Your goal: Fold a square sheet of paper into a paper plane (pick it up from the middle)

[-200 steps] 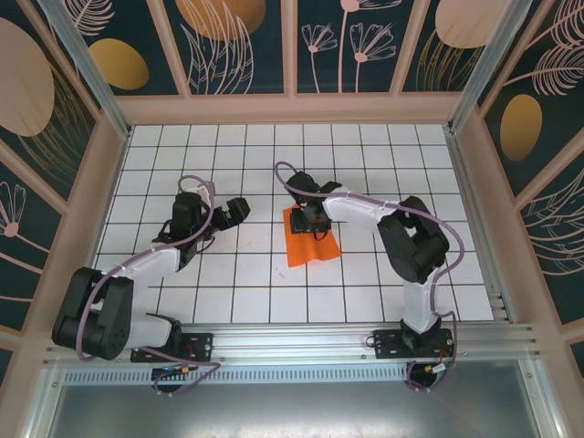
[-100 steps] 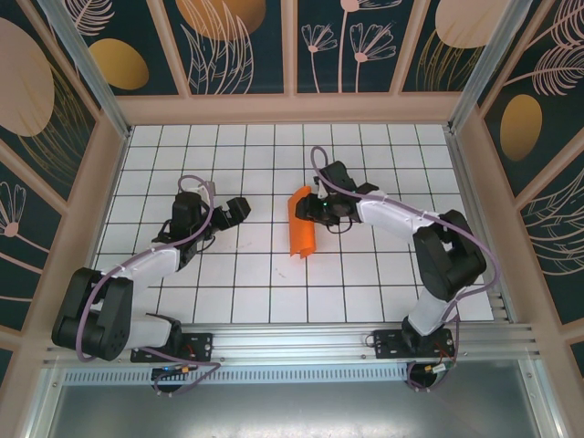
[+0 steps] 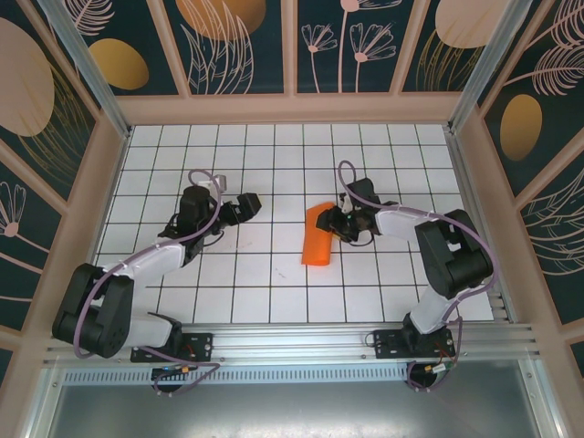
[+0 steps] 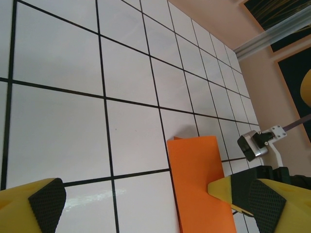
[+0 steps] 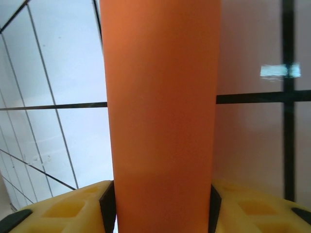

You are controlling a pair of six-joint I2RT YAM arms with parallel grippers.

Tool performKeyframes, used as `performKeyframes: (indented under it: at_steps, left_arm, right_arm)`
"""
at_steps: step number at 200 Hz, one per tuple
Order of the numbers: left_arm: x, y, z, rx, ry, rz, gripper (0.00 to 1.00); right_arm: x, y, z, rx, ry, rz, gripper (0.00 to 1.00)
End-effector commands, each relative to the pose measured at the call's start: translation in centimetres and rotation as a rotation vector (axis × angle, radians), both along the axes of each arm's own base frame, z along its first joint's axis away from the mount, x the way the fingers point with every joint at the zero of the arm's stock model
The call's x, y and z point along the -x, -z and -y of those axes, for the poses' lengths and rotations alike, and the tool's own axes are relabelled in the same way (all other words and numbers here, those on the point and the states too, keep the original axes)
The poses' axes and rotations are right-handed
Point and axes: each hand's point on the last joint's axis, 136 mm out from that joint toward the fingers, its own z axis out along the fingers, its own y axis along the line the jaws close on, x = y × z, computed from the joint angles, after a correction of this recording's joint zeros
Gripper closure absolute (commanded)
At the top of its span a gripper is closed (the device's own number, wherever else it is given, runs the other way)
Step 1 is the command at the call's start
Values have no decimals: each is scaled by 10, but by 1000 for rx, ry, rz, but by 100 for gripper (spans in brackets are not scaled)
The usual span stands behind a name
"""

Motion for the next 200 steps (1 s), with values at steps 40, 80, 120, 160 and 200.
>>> performKeyframes:
  at_steps: [40, 80, 120, 160, 200]
  left_arm:
    - [-4, 2, 51, -3, 105, -20, 1]
    - [-4, 11, 89, -6, 169, -47, 10]
    - [1, 20, 120, 27, 216, -85, 27]
    - [2, 38, 132, 52, 219, -143, 43]
    - [5, 45, 142, 72, 240, -175, 53]
  right_arm:
    - [5, -7, 23, 37, -10, 53, 36]
    - [8, -1, 36, 108, -3, 52, 32]
    - [7, 6, 48, 187, 27, 40, 33]
    - [6, 10, 40, 163, 50, 33, 33]
    - [3, 12, 36, 188, 89, 39, 33]
